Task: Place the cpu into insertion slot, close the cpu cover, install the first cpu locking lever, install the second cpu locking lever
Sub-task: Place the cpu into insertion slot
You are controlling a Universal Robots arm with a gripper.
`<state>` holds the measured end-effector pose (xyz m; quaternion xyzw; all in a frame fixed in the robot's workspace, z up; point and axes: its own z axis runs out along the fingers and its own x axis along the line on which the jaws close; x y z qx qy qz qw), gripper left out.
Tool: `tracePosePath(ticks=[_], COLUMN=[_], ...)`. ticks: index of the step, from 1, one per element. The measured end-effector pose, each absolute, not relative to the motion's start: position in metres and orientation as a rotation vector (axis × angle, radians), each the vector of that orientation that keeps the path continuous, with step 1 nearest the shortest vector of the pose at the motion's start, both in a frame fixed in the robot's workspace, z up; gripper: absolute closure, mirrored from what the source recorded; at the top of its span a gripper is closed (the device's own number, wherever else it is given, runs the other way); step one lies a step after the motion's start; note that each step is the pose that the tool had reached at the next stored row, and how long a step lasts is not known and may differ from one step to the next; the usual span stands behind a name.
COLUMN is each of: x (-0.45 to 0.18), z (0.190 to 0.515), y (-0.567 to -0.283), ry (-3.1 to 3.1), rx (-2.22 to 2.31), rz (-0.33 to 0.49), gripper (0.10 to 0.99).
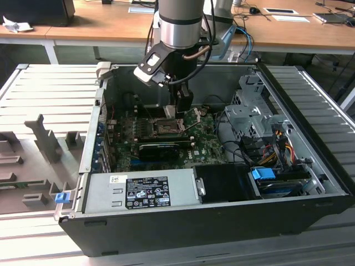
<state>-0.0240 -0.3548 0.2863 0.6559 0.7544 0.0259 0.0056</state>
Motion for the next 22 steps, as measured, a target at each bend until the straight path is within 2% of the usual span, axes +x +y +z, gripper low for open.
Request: tracePosePath(ticks=[16,22], x=[-0.025,-0.031], z=[0.265,0.249], y=[-0.353,-0.336], ry=[2.300,2.300], rx=[2.138,2.139], rz=[0.062,0.061], gripper=[0.557,0.557])
